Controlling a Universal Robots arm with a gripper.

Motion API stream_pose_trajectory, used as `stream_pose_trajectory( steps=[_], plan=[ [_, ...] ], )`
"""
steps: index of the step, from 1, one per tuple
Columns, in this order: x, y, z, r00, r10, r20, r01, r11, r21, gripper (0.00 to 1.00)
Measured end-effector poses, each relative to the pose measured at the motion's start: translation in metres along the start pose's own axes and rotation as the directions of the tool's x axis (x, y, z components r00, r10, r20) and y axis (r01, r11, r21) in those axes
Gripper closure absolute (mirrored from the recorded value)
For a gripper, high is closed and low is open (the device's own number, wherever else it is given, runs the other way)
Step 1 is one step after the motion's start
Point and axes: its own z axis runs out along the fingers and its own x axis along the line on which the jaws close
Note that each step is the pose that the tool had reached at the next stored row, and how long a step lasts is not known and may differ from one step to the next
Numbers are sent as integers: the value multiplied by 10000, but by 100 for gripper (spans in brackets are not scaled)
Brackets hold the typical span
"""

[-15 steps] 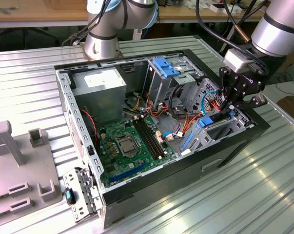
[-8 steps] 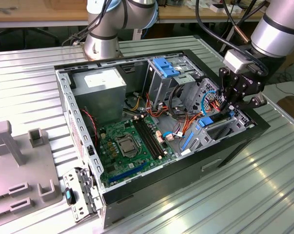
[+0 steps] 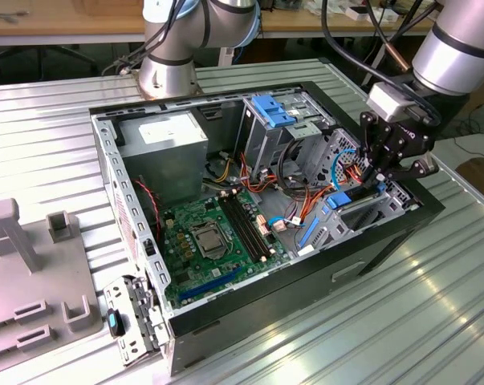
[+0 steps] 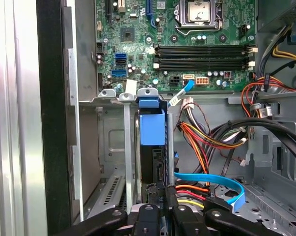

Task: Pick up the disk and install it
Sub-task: 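Insert the first disk wire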

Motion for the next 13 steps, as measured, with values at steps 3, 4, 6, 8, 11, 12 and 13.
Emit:
stream_pose_trajectory(
  steps=[3, 4, 6, 8, 11, 12, 13],
  plan=[
    [0, 0, 10, 10000, 1, 15, -1, 10000, 0, 84],
    [0, 1, 14, 10000, 1, 22, -1, 10000, 0, 84],
    [0, 1, 26, 10000, 3, 42, -3, 10000, -1, 84],
    [0, 2, 32, 10000, 3, 47, -3, 10000, -1, 84],
    [-1, 2, 35, 10000, 3, 50, -3, 10000, -1, 84],
    [0, 2, 34, 10000, 3, 53, -3, 10000, -1, 84],
    [0, 1, 29, 10000, 3, 57, -3, 10000, -1, 84]
  ],
)
